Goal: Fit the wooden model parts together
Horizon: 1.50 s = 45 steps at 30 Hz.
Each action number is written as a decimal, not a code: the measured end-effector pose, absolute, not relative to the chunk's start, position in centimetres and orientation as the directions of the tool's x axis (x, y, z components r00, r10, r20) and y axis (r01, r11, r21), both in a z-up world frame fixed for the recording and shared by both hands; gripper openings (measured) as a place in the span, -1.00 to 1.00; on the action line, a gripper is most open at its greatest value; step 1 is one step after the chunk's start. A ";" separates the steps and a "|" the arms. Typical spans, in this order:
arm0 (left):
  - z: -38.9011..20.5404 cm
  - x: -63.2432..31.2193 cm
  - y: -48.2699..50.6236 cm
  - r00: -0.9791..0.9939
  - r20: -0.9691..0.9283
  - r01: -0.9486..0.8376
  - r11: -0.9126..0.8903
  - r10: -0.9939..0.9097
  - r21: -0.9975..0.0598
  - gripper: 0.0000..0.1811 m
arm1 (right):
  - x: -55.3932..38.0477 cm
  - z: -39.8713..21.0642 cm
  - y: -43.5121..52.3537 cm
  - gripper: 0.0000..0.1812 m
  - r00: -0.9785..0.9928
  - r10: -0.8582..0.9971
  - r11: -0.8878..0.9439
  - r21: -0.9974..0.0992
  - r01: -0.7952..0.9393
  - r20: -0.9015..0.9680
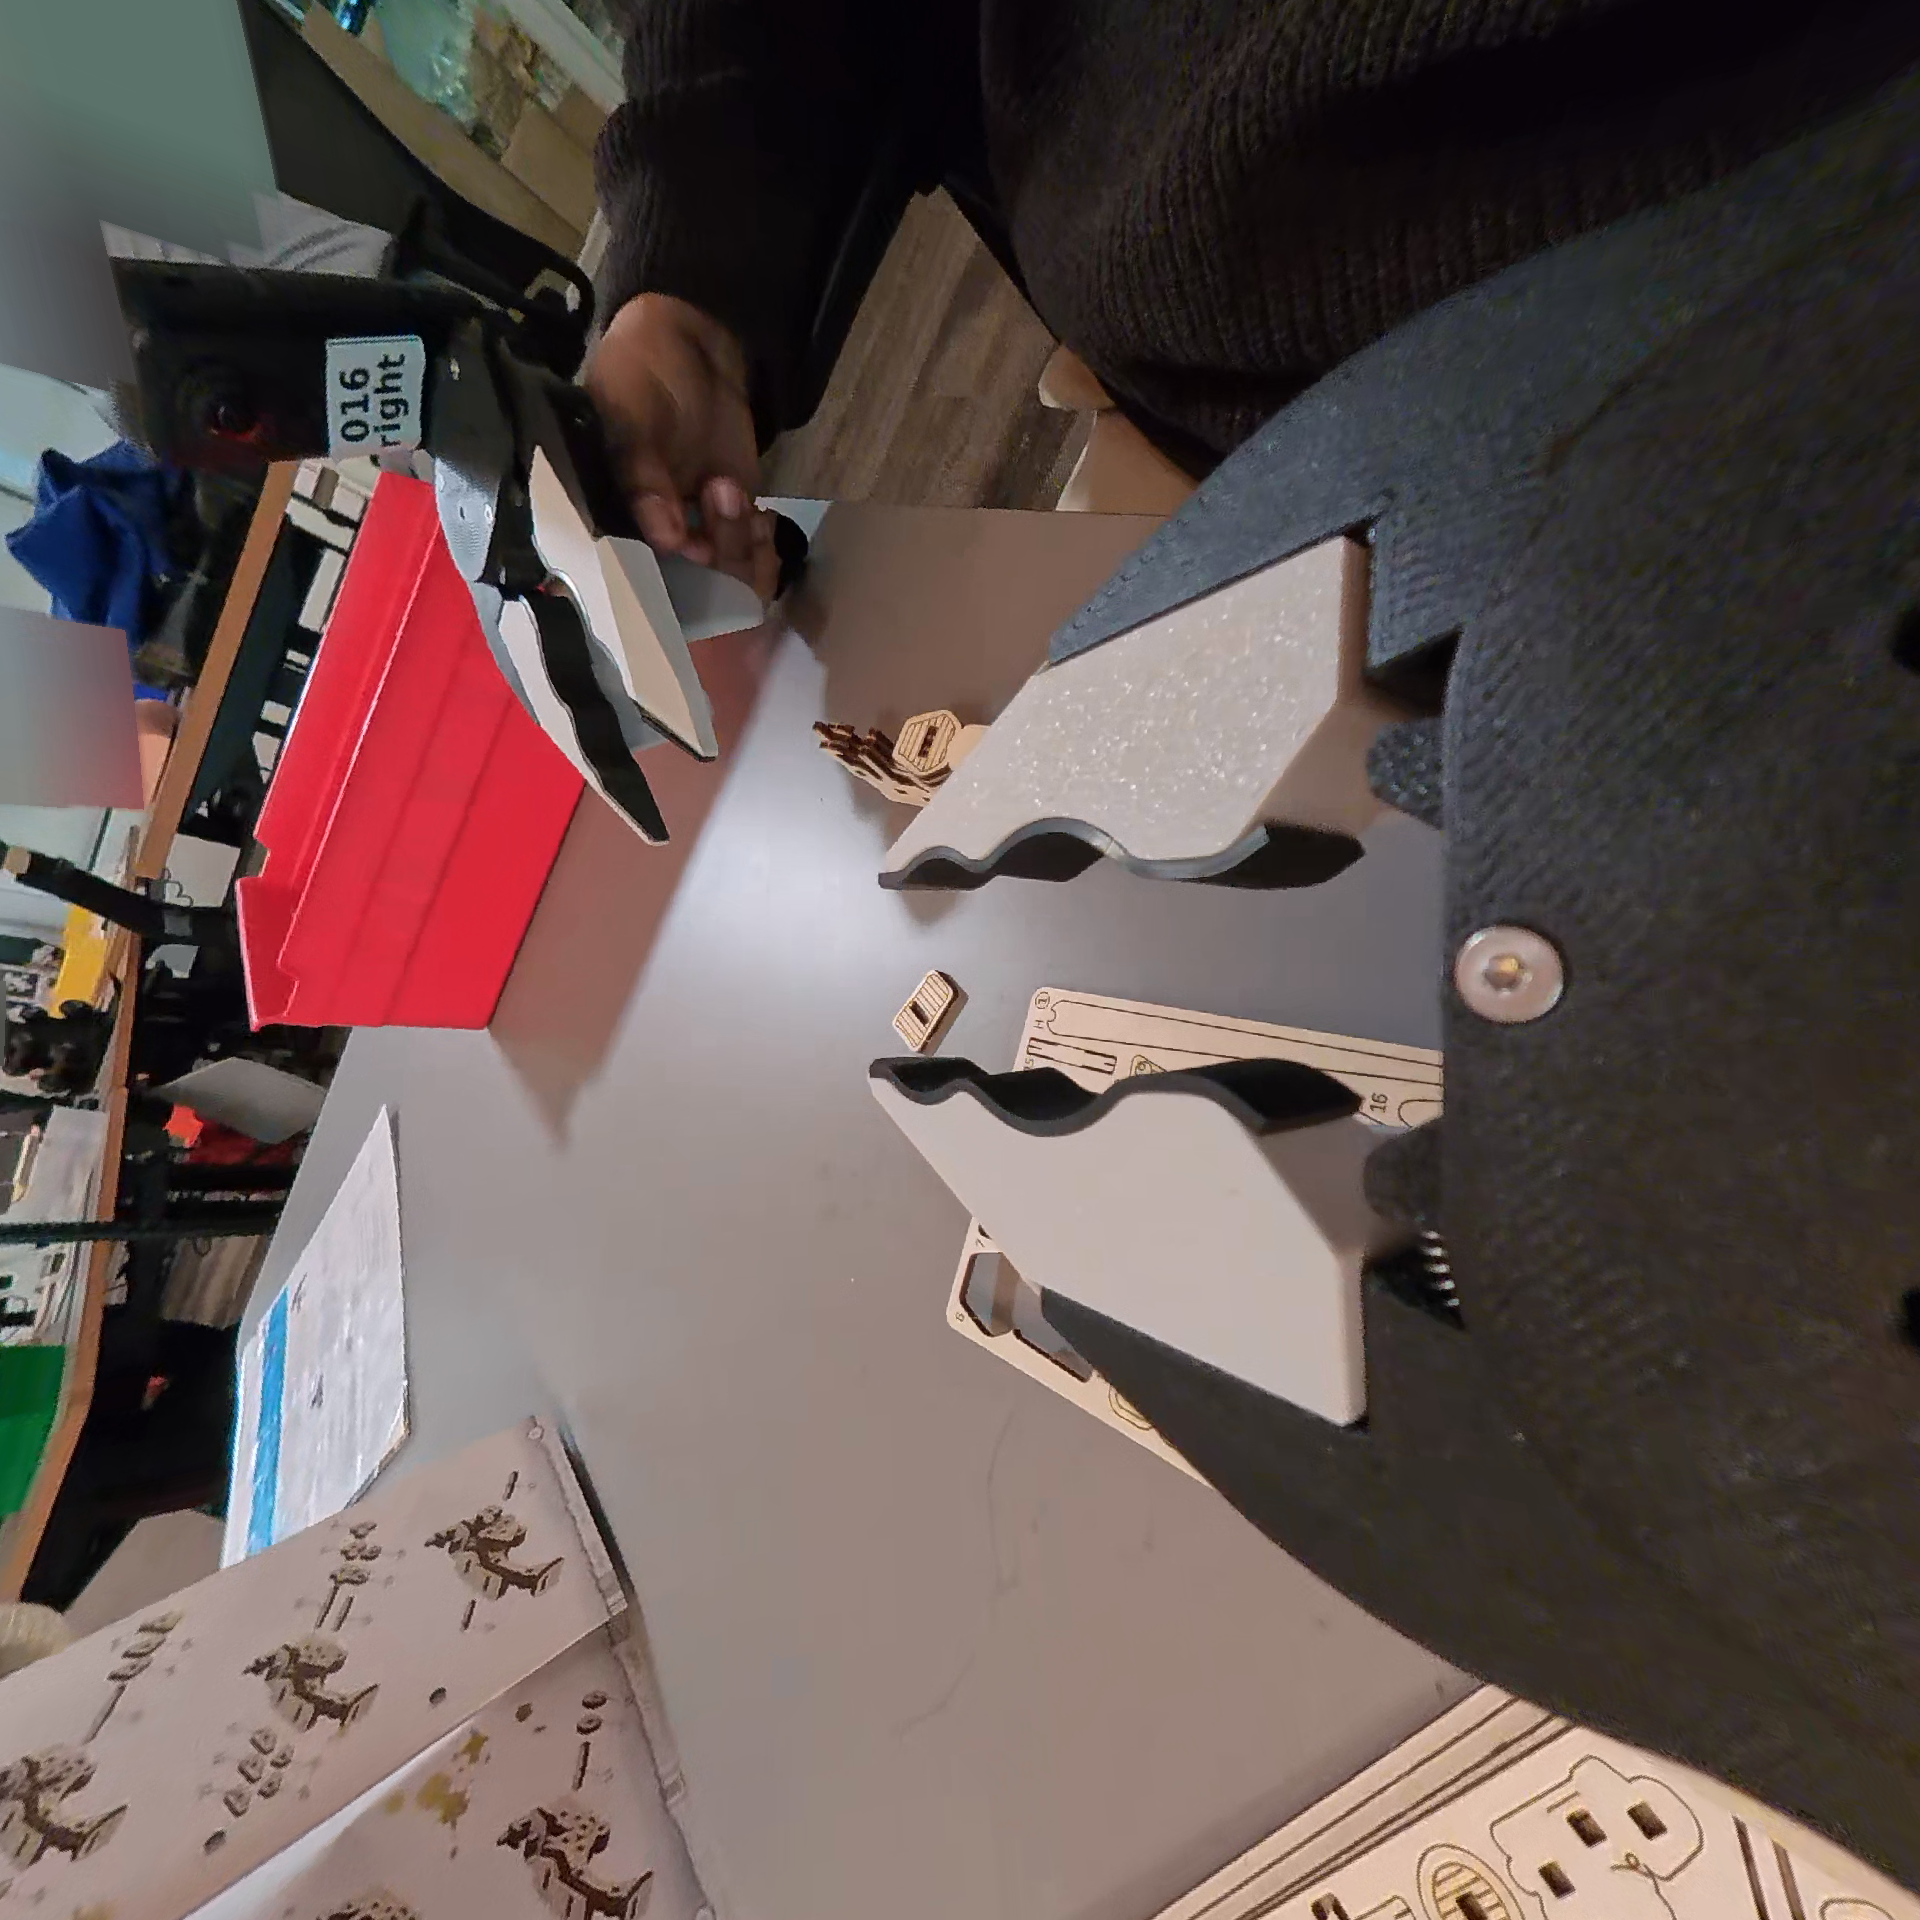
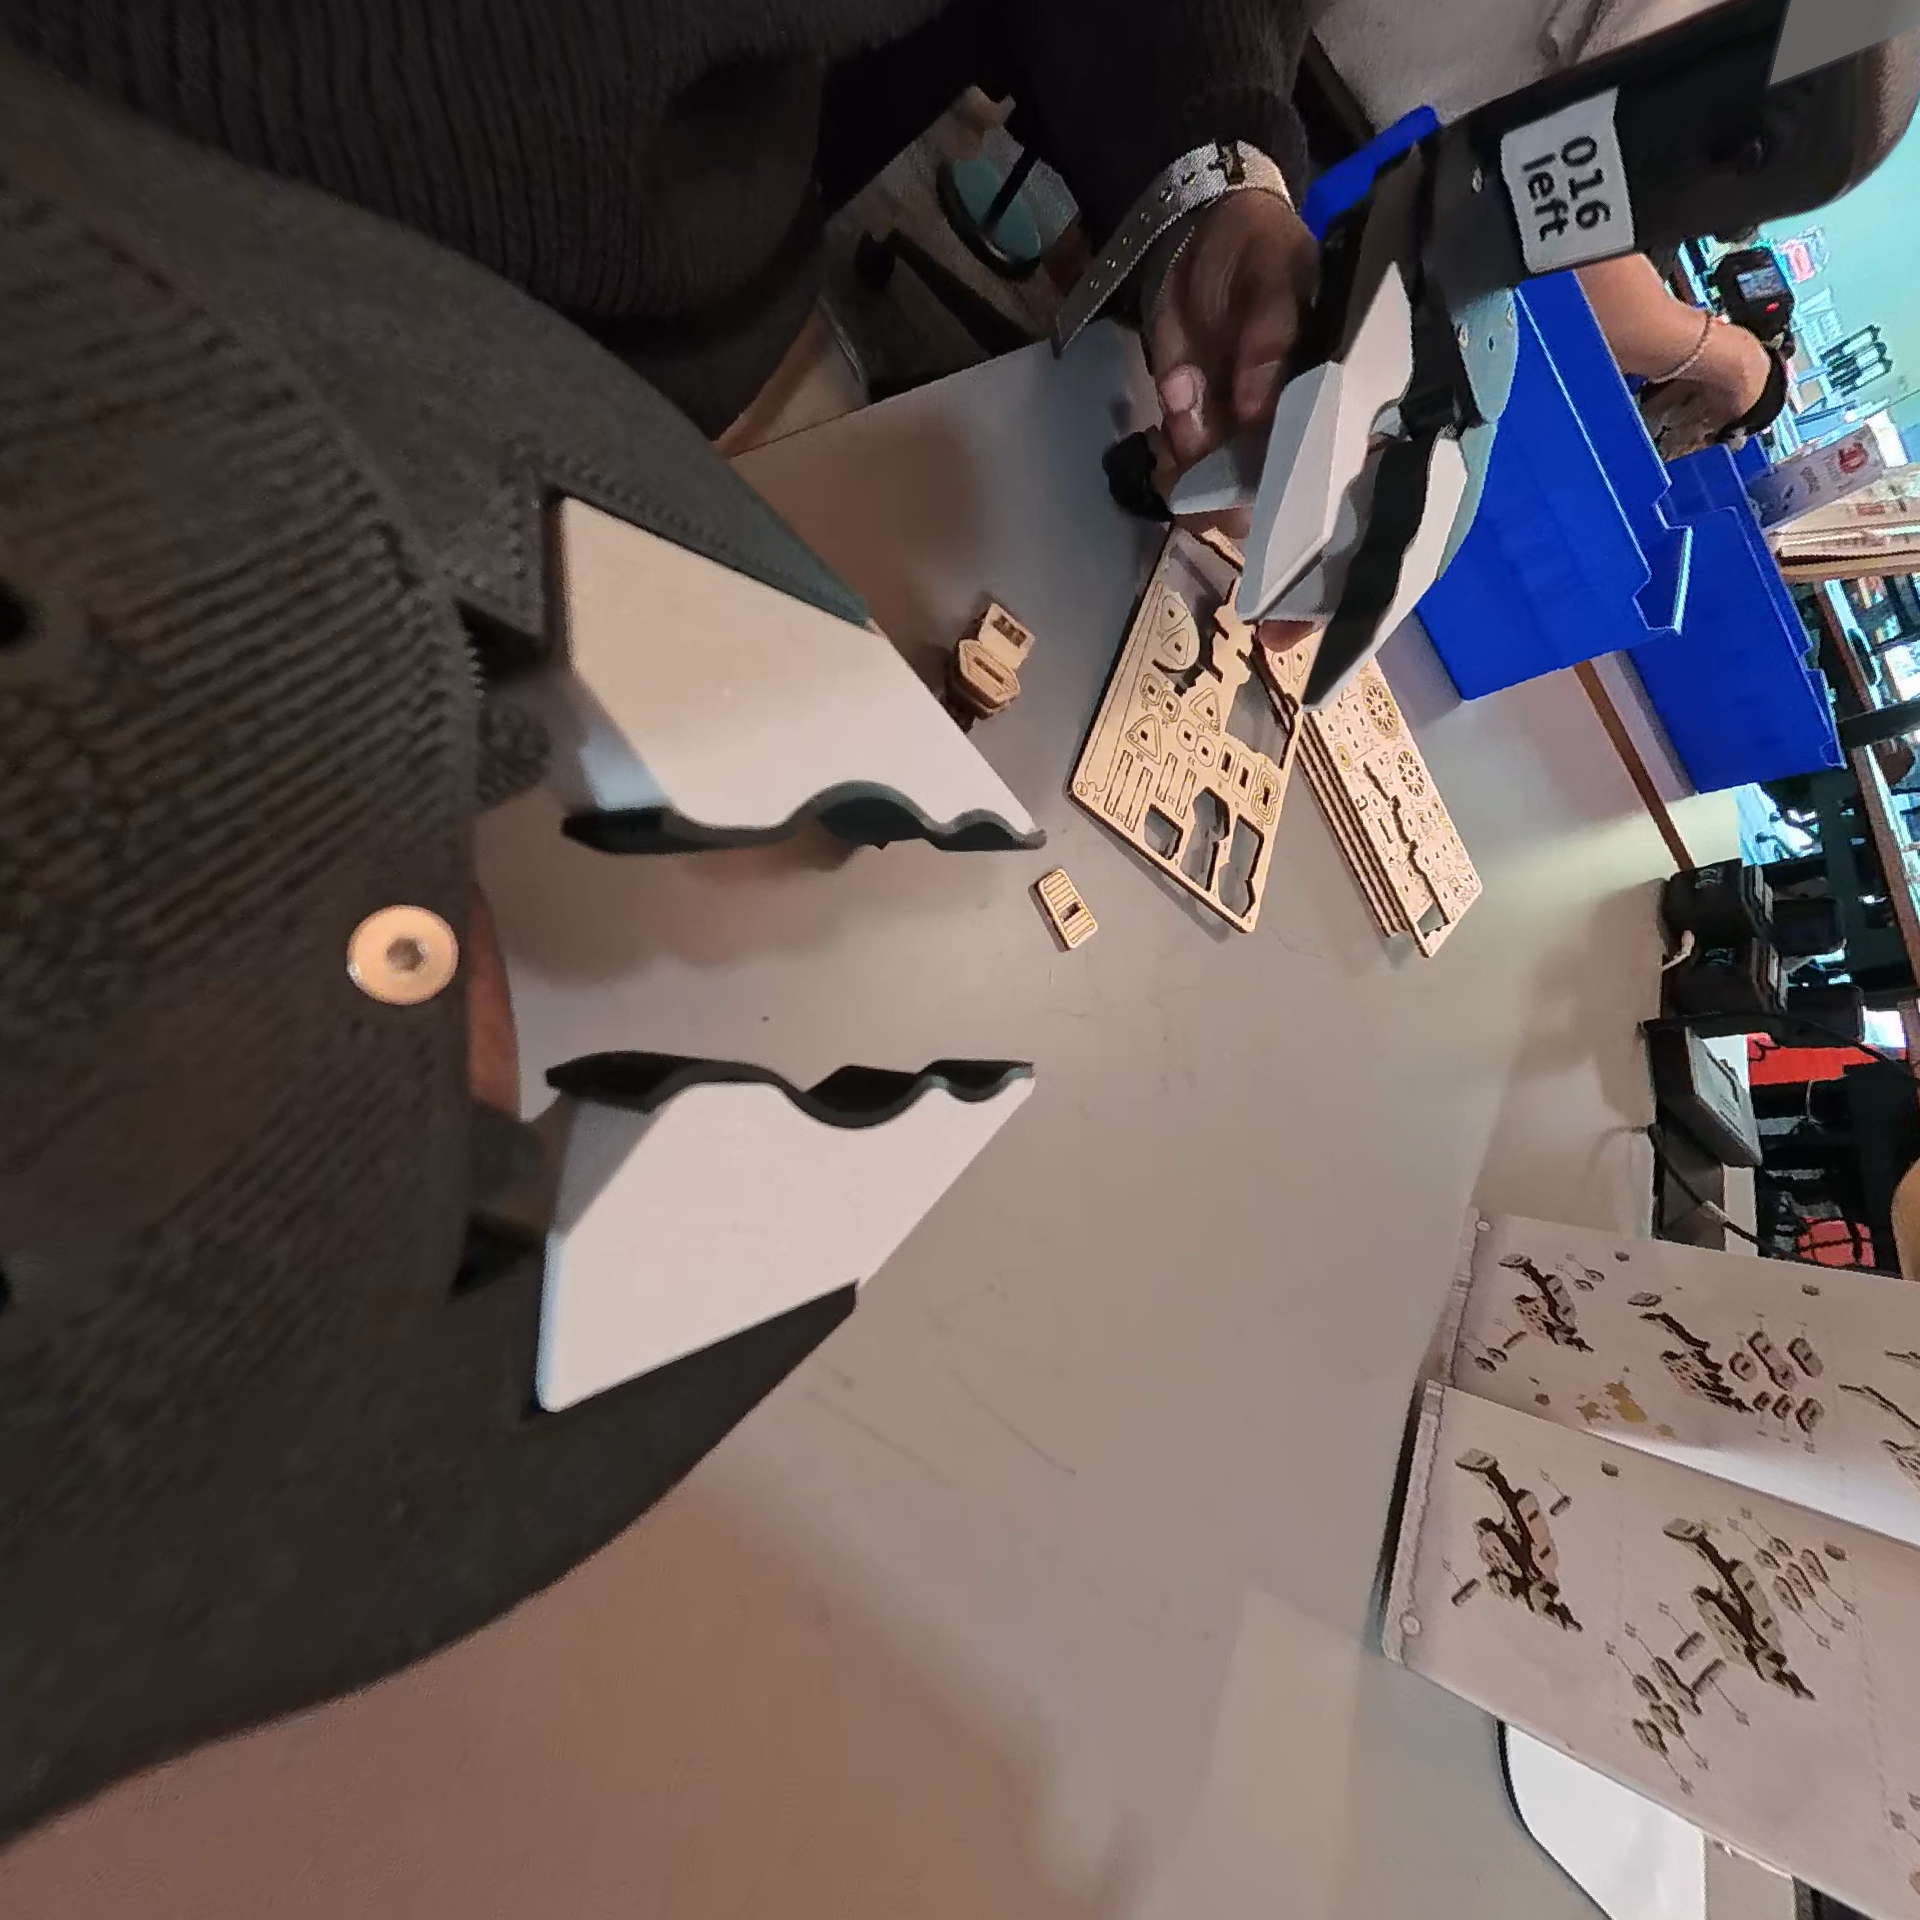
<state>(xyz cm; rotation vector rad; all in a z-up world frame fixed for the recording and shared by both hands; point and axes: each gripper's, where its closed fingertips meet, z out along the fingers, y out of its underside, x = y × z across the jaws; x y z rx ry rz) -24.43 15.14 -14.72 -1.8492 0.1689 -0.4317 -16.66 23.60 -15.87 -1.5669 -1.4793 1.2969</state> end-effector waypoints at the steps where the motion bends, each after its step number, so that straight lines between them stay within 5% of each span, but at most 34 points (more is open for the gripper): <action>1: -14.7 -24.5 15.1 0.920 0.216 0.107 -0.321 -0.327 -0.941 -0.66 | -16.7 -15.9 23.6 -0.56 -0.107 0.965 -0.186 -0.914 0.360 -0.239; 20: -14.8 -24.0 15.0 0.915 0.205 0.087 -0.326 -0.349 -0.941 -0.63 | -16.7 -14.7 23.8 -0.52 -0.101 0.984 -0.113 -0.953 0.282 -0.147; 23: -14.7 -24.1 15.0 0.913 0.214 0.097 -0.325 -0.347 -0.941 -0.63 | -16.7 -14.8 23.7 -0.64 -0.112 0.979 -0.132 -0.947 0.292 -0.171; 25: -14.7 -24.2 15.0 0.913 0.219 0.103 -0.324 -0.345 -0.940 -0.63 | -16.5 -14.8 23.4 -1.00 -0.139 0.975 -0.128 -0.948 0.291 -0.174; 30: -14.7 -24.2 15.0 0.912 0.223 0.106 -0.326 -0.345 -0.939 -0.62 | -16.5 -14.8 23.1 -0.99 -0.150 0.975 -0.112 -0.950 0.292 -0.161; 32: -14.7 -24.3 15.0 0.911 0.227 0.111 -0.327 -0.344 -0.939 -0.62 | -16.6 -14.8 23.4 -0.84 -0.131 0.978 -0.120 -0.948 0.293 -0.164; 35: -14.7 -24.3 15.0 0.910 0.235 0.118 -0.327 -0.343 -0.938 -0.62 | -16.5 -14.8 23.3 -1.00 -0.141 0.974 -0.131 -0.947 0.292 -0.178; 45: -14.7 -24.3 15.0 0.910 0.233 0.118 -0.326 -0.344 -0.938 -0.62 | -16.6 -14.9 23.6 -0.86 -0.120 0.977 -0.133 -0.946 0.296 -0.175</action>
